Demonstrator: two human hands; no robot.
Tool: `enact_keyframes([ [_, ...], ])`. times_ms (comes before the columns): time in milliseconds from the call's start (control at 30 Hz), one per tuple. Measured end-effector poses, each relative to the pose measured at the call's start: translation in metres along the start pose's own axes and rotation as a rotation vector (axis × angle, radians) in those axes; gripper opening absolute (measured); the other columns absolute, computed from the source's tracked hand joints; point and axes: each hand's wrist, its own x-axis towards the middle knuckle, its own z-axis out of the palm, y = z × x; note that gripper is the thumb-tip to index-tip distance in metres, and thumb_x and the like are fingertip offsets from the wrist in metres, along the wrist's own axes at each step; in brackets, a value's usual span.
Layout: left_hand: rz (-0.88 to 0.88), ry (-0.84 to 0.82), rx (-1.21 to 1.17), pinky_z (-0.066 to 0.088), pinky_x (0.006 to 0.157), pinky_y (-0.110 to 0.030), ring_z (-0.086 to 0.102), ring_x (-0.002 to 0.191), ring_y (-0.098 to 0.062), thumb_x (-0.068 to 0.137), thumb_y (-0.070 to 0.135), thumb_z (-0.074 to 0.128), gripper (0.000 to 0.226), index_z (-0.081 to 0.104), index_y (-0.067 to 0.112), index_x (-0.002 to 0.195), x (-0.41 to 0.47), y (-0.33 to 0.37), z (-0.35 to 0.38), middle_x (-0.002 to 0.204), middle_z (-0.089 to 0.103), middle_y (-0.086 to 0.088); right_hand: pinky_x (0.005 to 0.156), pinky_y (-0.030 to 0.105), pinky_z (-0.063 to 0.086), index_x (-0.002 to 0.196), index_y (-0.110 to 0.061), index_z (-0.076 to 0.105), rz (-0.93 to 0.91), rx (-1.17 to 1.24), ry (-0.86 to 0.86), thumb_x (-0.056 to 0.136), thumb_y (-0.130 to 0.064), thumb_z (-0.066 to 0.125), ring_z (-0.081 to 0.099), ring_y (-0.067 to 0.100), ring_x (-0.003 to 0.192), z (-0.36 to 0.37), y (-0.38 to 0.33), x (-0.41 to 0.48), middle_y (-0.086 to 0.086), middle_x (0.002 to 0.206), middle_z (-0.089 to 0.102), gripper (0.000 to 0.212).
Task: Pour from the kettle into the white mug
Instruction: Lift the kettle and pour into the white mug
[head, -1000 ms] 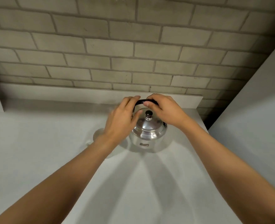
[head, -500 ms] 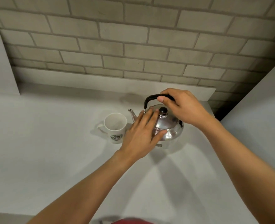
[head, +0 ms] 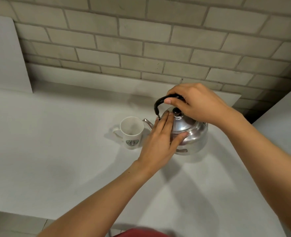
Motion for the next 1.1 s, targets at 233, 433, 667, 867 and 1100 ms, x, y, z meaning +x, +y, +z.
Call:
enact_keyframes([
  [233, -0.031, 0.074, -0.090, 0.021, 0.119, -0.019, 0.022, 0.162, -0.015, 0.105, 0.058, 0.047, 0.078, 0.023, 0.017, 0.167, 0.002, -0.004, 0.004, 0.176, 0.025, -0.001, 0.074, 0.047, 0.058, 0.120, -0.029, 0.066, -0.033, -0.029, -0.058, 0.102, -0.054, 0.052, 0.062, 0.015, 0.086, -0.011, -0.018, 0.018, -0.007, 0.105, 0.073, 0.034],
  [433, -0.049, 0.109, -0.244, 0.036, 0.125, -0.039, 0.033, 0.158, -0.016, 0.105, 0.060, 0.048, 0.076, 0.025, 0.022, 0.167, 0.002, -0.003, 0.006, 0.174, 0.029, 0.001, 0.072, 0.043, 0.056, 0.115, -0.029, 0.066, -0.086, -0.066, -0.092, 0.102, -0.051, 0.056, 0.062, 0.017, 0.084, -0.016, -0.031, 0.029, -0.010, 0.102, 0.072, 0.028],
  [667, -0.067, 0.154, -0.338, 0.036, 0.124, -0.039, 0.035, 0.157, -0.012, 0.105, 0.061, 0.048, 0.074, 0.028, 0.025, 0.166, 0.005, -0.001, 0.008, 0.172, 0.034, 0.005, 0.073, 0.046, 0.056, 0.116, -0.027, 0.068, -0.140, -0.132, -0.157, 0.102, -0.050, 0.056, 0.063, 0.019, 0.092, -0.024, -0.043, 0.039, -0.006, 0.104, 0.071, 0.029],
  [867, -0.070, 0.184, -0.386, 0.039, 0.122, -0.031, 0.041, 0.152, -0.007, 0.102, 0.068, 0.046, 0.077, 0.030, 0.028, 0.165, 0.007, 0.002, 0.009, 0.169, 0.039, 0.008, 0.069, 0.040, 0.052, 0.117, -0.029, 0.068, -0.155, -0.172, -0.179, 0.102, -0.051, 0.056, 0.064, 0.022, 0.096, -0.028, -0.046, 0.044, -0.004, 0.104, 0.071, 0.029],
  [1100, -0.035, 0.247, -0.416, 0.031, 0.102, 0.003, 0.041, 0.130, 0.027, 0.103, 0.062, 0.050, 0.064, 0.038, 0.033, 0.159, 0.007, 0.007, 0.005, 0.159, 0.049, 0.011, 0.074, 0.046, 0.057, 0.118, -0.030, 0.072, -0.160, -0.194, -0.203, 0.102, -0.052, 0.056, 0.066, 0.021, 0.098, -0.035, -0.053, 0.048, -0.004, 0.103, 0.074, 0.031],
])
